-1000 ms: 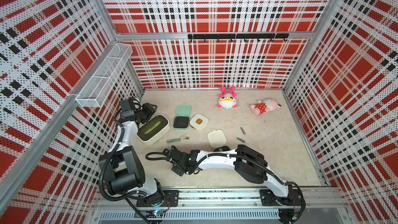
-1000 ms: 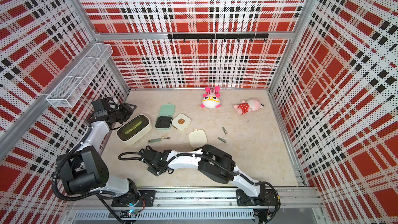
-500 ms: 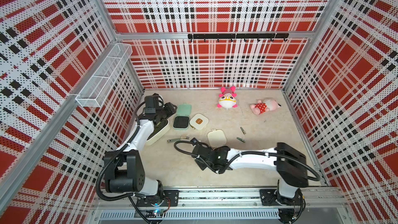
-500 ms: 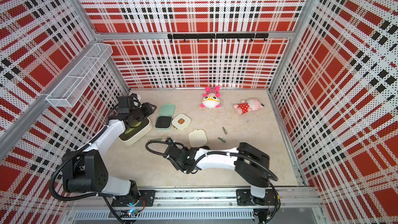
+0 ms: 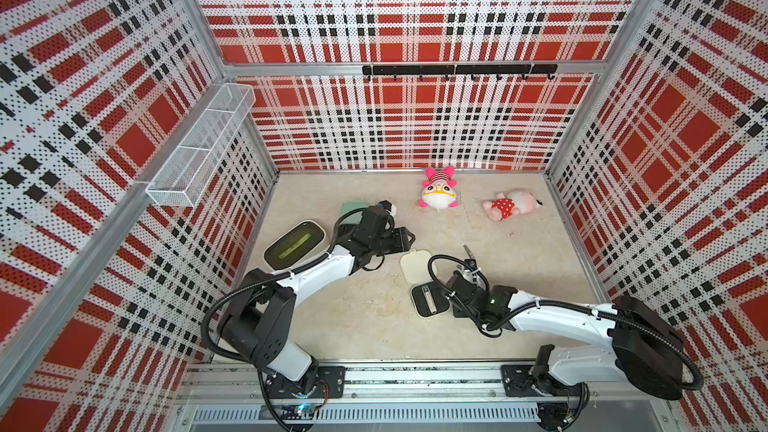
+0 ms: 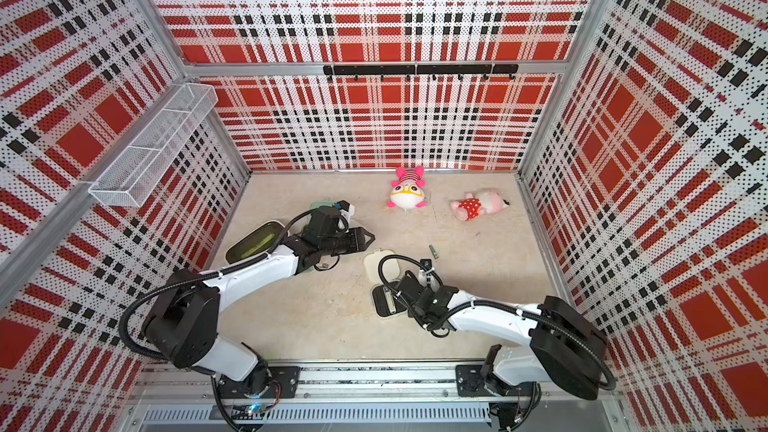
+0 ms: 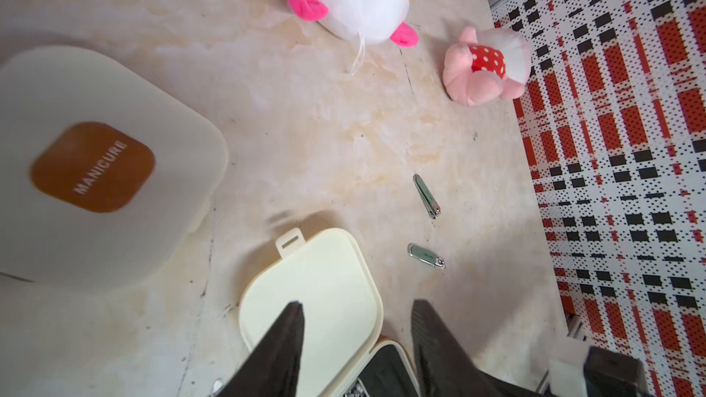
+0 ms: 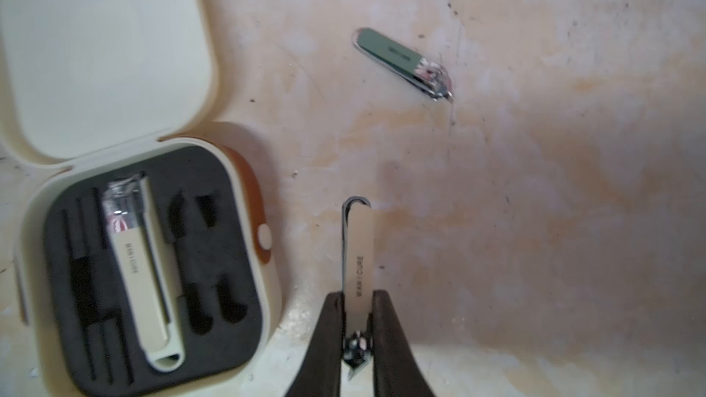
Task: Organize nail clipper sets
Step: Place the nail clipper at the center of the board.
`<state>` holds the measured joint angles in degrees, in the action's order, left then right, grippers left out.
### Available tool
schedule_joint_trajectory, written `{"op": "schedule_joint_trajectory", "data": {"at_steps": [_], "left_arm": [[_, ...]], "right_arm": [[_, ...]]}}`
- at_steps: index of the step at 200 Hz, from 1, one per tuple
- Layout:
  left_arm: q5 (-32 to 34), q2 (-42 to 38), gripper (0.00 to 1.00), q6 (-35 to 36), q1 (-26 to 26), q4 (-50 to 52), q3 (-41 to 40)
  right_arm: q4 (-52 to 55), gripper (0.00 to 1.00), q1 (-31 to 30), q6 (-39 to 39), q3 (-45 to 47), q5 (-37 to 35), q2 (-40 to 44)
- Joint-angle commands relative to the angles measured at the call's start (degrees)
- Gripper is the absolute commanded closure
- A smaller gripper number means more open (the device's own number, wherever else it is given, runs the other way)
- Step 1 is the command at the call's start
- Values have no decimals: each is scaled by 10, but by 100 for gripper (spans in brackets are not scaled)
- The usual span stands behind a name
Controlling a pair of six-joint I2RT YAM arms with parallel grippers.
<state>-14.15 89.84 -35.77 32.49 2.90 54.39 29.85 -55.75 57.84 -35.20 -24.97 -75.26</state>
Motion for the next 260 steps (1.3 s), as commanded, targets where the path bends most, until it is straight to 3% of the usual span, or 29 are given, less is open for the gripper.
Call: {"op": "schedule_joint_trajectory", "data": {"at_steps": [1, 38, 103, 149, 186, 203, 226, 260], "left_arm": [[-6, 17, 50, -22, 8, -51, -15], [-17, 28, 51, -27, 8, -66, -20], [-29, 35, 51, -24, 3, -74, -25], [-34, 32, 51, -26, -7, -85, -38], [-42, 36, 51, -32, -10, -94, -43], [-43, 35, 51, -32, -11, -94, -43], [-43, 34, 51, -33, -12, -95, -44], [-45, 36, 51, -33, -12, -99, -45]], "right_arm": [[11, 87, 15, 66, 10, 12, -14], [3, 84, 21, 77, 5, 20, -51], [8, 62, 35, 79, -14, 22, -85], [3, 61, 49, 65, -23, 29, -86], [4, 65, 80, 42, -39, 31, -113], [16, 56, 92, 38, -50, 26, -129], [28, 53, 94, 35, -58, 21, -141], [40, 58, 97, 44, -52, 22, -139]]}}
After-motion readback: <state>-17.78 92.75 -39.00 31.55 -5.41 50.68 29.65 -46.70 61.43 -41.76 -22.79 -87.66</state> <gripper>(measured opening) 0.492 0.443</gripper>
